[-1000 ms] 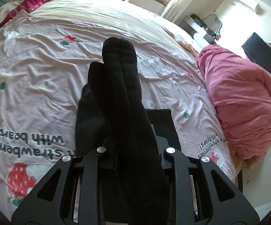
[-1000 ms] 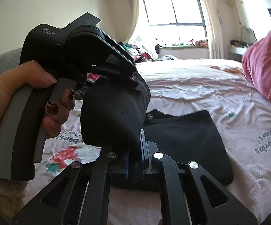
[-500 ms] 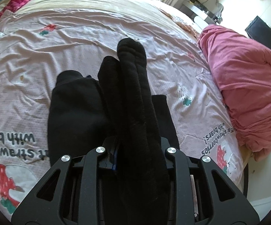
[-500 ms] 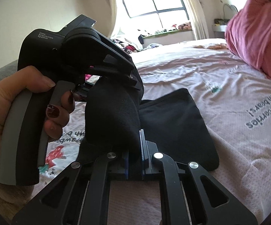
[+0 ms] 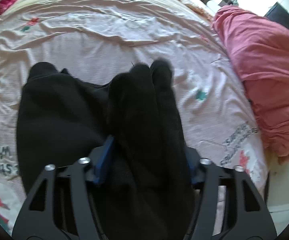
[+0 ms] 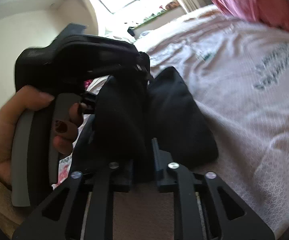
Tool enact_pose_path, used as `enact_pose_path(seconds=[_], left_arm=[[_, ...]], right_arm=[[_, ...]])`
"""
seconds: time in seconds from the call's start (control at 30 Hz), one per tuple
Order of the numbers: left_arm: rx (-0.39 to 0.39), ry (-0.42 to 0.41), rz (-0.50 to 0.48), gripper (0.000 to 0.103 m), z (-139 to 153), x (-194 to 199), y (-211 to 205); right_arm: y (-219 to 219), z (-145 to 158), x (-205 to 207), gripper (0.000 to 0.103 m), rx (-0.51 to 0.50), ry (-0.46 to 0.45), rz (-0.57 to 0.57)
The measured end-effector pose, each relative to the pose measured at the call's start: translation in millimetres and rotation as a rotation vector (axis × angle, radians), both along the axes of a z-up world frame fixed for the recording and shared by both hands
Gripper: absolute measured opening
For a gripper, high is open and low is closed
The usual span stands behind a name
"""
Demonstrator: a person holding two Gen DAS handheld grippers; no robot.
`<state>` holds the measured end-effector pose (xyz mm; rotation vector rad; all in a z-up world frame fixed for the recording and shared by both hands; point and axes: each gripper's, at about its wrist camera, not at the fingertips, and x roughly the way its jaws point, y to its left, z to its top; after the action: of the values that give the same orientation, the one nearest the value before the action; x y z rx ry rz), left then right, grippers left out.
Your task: Fold small clothes
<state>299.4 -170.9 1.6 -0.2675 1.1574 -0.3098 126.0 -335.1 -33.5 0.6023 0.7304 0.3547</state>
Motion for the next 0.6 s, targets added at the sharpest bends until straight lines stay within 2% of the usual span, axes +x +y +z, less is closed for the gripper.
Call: enact_pose_path(seconds=[0.1,0.27,0.4,0.47,0.5,0.53,0.6], left_arm=[[-0.049,0.0,0.01,0.057,2.0,-0.8,6.1],[-0.07,-0.095,0.065,0.057,21.9,-17.4,33.5],[0.015,-0.169,0.119,0.057,29.5,-37.5,69.3],[0.074,-0.174,0.135,0.057,22.8,-45.5,82.6],[0.095,-0.173,0.138,0.057,19.4,-48.5,85.8],[0.117,-0.17,0.136,0.057,14.6,-51.9,88.5],[0.151,-0.167,0.116,0.057,4.8,-61.0,90.7]], right_arm=[[-9.9,-7.6,2.2,0.021,0.06,0.04,-0.008],[-14.6,-8.1,3.9,0.024,0.077,0.081,0.003],[-21.1,-2.1,5.7,0.039,0.108,0.094,0.036],[-25.8,2.4,9.5,0.053,0.139,0.084,0.053],[-27.7,5.0,12.6,0.064,0.147,0.081,0.057],[-29.1,7.8,17.5,0.069,0.155,0.079,0.065],[-31.5,10.3,27.7,0.07,0.147,0.08,0.068]])
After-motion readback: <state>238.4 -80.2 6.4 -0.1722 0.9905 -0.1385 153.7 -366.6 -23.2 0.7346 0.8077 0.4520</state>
